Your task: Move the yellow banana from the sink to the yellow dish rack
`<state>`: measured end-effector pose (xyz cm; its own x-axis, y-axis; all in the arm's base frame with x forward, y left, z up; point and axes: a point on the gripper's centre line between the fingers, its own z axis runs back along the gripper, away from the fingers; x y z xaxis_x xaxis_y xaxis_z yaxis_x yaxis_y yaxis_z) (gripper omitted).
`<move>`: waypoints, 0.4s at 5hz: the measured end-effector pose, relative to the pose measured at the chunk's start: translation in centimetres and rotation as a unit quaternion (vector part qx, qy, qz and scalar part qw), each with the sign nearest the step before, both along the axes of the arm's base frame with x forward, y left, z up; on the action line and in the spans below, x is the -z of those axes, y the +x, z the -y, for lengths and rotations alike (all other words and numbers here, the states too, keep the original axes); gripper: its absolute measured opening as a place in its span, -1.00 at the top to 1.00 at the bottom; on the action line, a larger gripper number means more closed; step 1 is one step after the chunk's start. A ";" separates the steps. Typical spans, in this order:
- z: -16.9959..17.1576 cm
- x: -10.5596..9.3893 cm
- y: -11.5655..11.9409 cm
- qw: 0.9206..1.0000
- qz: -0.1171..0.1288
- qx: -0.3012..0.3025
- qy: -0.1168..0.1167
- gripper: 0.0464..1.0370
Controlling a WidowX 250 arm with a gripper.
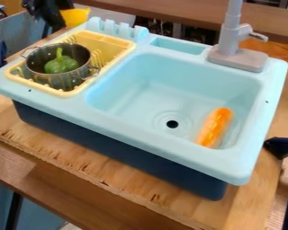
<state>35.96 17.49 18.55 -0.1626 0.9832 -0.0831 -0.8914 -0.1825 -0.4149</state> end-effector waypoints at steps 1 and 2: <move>-0.7 0.8 1.1 1.000 -0.004 -0.025 -0.014 0.25; -0.7 2.6 2.5 0.999 -0.025 -0.028 -0.018 0.25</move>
<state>38.51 18.21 15.94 -0.2220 0.9690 -0.1087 -0.8986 -0.2466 -0.3628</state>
